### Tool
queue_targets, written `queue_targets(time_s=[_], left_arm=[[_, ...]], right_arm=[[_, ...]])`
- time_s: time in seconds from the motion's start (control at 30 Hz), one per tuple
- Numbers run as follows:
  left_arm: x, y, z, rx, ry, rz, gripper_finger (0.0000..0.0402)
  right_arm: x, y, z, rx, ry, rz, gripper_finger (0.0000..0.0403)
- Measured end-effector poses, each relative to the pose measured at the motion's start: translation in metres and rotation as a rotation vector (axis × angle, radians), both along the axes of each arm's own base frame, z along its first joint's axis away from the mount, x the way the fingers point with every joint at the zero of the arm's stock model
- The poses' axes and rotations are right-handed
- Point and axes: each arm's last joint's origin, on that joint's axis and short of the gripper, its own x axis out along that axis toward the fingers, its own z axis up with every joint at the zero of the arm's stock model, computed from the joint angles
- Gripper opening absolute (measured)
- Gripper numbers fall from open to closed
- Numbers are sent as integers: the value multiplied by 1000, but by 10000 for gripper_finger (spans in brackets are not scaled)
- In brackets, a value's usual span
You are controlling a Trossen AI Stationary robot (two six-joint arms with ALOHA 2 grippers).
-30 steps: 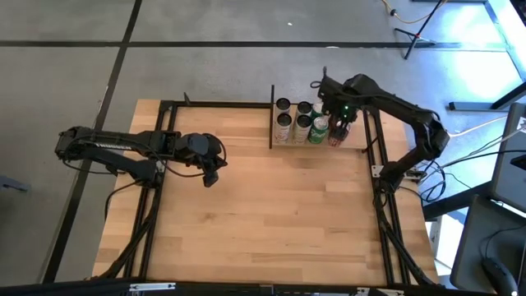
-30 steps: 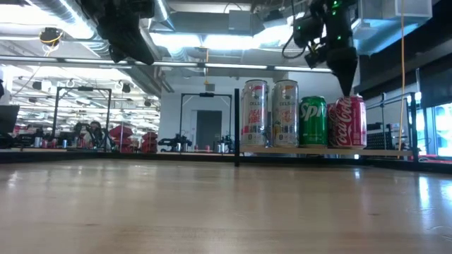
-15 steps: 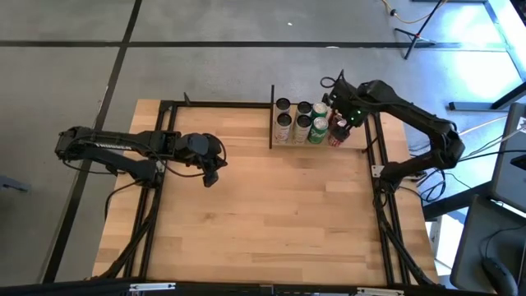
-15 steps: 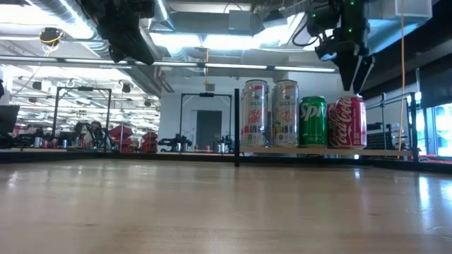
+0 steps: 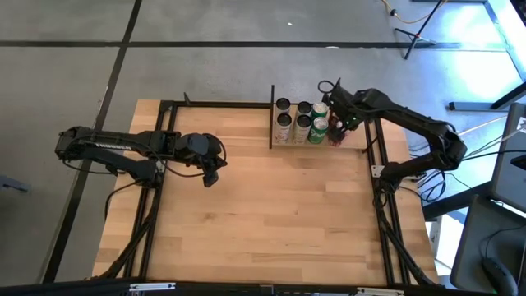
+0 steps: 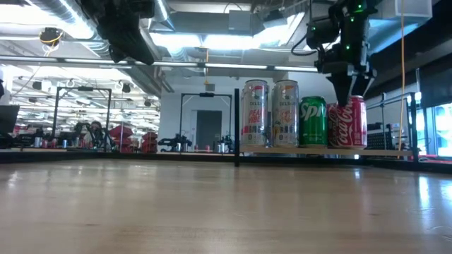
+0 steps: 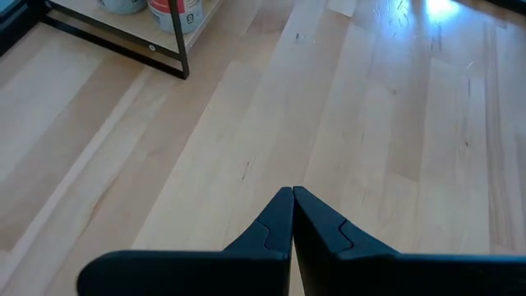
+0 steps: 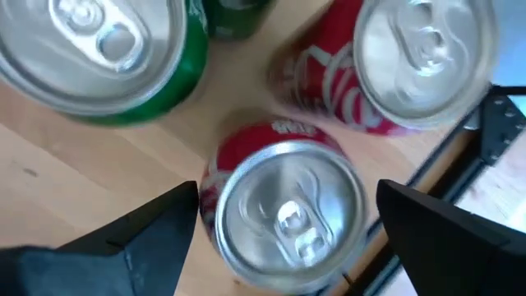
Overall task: Place canned beverage on shelf
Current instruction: Put the red-white soda can on the shelf aligned with the other red-white soda can
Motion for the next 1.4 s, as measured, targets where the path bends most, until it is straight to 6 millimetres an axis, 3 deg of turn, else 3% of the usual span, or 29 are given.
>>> queue_targets(time_s=[0.13,0.37,0.73,0.97,1.4], left_arm=[[0,0,0,0,0,0,3],[0,0,0,1,0,0,3],[0,0,0,1,0,0,3],[0,0,0,1,0,0,3],[0,0,0,1,0,0,3]], right_arm=[[0,0,-5,13,2,25,345],[-2,2,-4,38,32,122,248],[2,1,-4,32,32,402,265],[5,0,-4,16,27,476,256],[6,-4,-5,-51,76,499,341]])
